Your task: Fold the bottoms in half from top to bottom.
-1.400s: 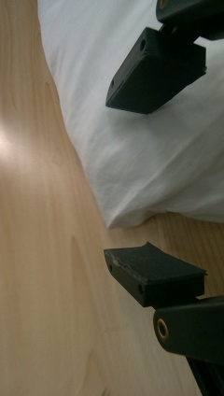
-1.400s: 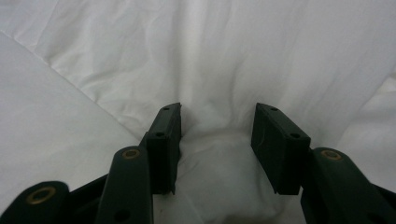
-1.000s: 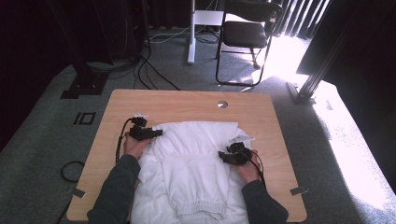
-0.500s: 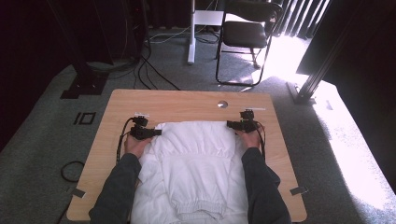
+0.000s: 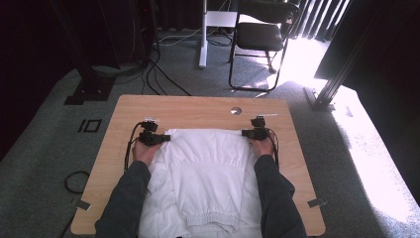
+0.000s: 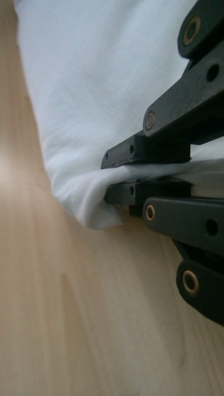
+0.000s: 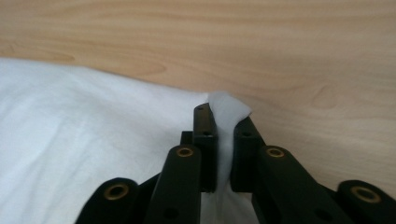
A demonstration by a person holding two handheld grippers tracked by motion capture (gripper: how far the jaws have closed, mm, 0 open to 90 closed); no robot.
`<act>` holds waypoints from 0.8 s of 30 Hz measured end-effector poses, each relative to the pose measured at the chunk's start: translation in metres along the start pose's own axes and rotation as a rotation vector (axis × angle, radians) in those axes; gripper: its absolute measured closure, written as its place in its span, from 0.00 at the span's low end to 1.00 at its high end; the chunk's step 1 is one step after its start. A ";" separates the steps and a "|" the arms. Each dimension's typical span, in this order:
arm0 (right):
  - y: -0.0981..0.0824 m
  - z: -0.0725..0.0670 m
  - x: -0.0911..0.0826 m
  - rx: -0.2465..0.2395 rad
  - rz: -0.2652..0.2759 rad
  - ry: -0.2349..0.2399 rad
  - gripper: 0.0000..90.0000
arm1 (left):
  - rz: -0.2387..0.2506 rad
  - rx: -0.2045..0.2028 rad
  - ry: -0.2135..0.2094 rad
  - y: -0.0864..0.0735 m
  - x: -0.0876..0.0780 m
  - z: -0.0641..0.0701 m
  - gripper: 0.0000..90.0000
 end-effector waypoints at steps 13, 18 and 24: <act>0.046 -0.020 -0.097 -0.130 0.301 0.041 0.95 | 0.243 0.100 -0.004 0.053 -0.091 0.025 0.94; 0.028 -0.023 -0.109 -0.156 0.330 0.078 0.95 | 0.250 0.160 0.002 0.038 -0.103 0.036 0.94; -0.018 -0.032 -0.129 -0.232 0.351 0.103 0.94 | 0.246 0.252 0.007 -0.003 -0.125 0.053 0.95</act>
Point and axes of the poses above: each handheld gripper's, and its own axes: x roughly forward along the jaws, y roughly out of its top, z roughly to its right, the point moved 6 cm from there along x, roughly forward along the jaws, and after that the axes turned 13 degrees about -z, right-handed, at the moved point
